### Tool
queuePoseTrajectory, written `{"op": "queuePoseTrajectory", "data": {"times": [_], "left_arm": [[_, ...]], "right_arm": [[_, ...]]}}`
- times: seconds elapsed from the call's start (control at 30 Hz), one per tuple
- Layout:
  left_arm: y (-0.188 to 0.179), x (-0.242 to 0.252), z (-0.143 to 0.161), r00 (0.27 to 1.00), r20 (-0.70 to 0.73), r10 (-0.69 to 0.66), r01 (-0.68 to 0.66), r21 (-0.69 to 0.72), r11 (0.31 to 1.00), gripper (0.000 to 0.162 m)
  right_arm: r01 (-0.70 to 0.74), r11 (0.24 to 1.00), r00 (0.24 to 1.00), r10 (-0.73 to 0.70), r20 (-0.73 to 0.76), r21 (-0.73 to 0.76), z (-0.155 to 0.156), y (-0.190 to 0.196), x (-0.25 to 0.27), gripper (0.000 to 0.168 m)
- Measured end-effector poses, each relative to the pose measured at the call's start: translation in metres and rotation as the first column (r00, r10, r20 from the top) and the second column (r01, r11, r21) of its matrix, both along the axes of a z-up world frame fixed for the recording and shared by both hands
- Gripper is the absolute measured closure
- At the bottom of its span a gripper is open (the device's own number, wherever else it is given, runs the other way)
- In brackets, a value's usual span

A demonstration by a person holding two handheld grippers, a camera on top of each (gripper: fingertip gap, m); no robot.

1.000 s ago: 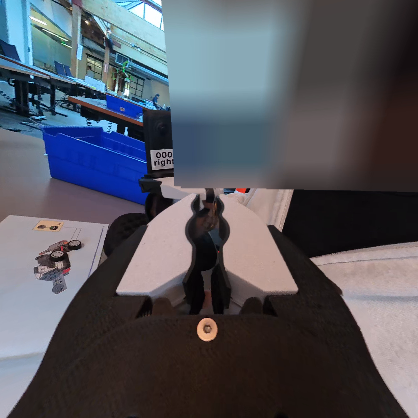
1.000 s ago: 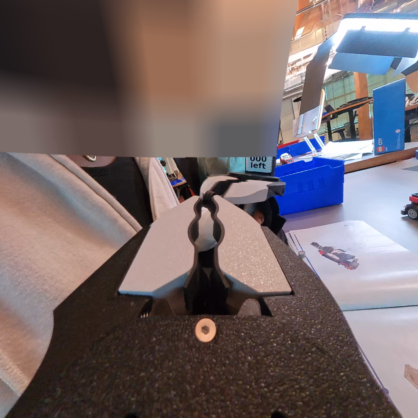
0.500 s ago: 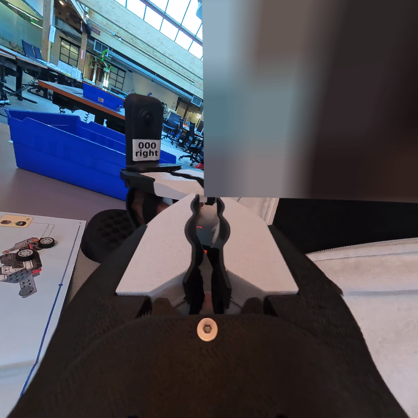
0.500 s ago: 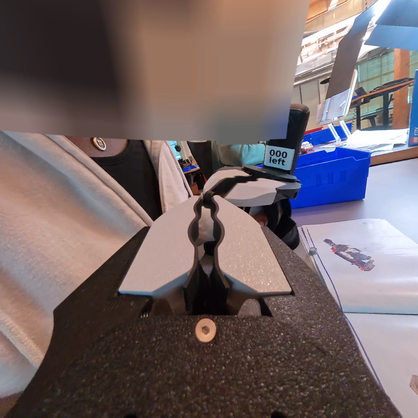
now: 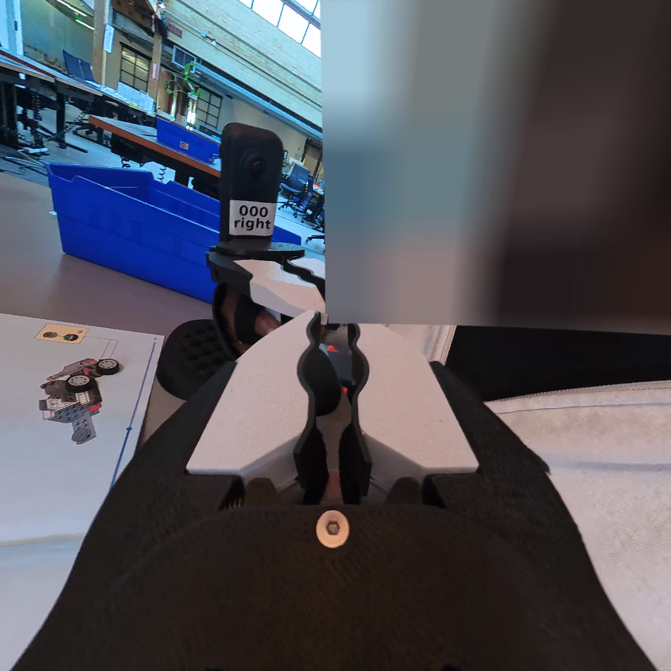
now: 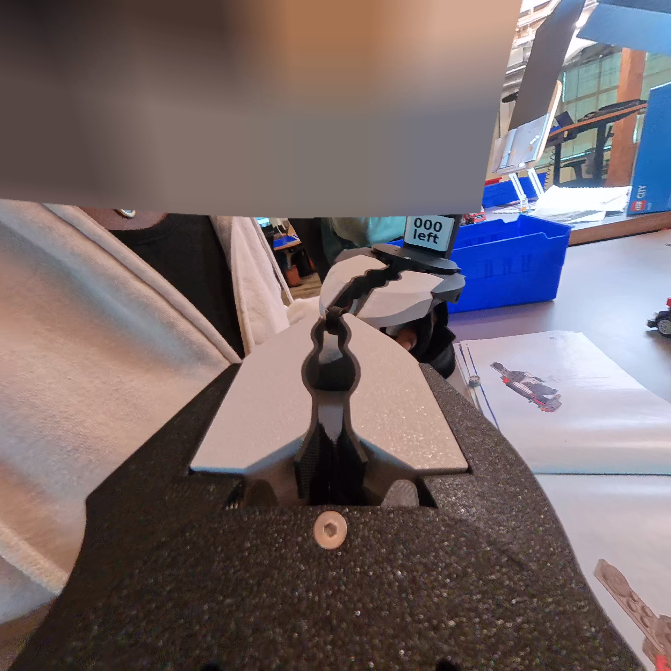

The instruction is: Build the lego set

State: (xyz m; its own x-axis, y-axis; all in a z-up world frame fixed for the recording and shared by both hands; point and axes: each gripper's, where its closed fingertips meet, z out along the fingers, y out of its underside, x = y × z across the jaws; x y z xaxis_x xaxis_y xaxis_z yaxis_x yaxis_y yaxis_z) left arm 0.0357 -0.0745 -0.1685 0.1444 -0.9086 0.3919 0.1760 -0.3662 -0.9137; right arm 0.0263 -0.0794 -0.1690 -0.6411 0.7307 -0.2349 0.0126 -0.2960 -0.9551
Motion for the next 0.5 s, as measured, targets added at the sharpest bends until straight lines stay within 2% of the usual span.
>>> {"op": "queuePoseTrajectory", "data": {"times": [0.37,0.5], "left_arm": [[0.007,0.000,-0.009,0.994,-0.060,0.093,-0.089,0.058,0.994,0.155],[0.012,-0.002,-0.013,0.979,-0.092,0.183,-0.174,0.098,0.980,0.157]], "right_arm": [[0.046,0.997,0.997,-0.049,0.053,0.065,-0.008,0.008,0.000,0.162],[0.088,0.993,0.993,-0.094,0.073,0.078,-0.012,0.013,-0.002,0.161]]}}
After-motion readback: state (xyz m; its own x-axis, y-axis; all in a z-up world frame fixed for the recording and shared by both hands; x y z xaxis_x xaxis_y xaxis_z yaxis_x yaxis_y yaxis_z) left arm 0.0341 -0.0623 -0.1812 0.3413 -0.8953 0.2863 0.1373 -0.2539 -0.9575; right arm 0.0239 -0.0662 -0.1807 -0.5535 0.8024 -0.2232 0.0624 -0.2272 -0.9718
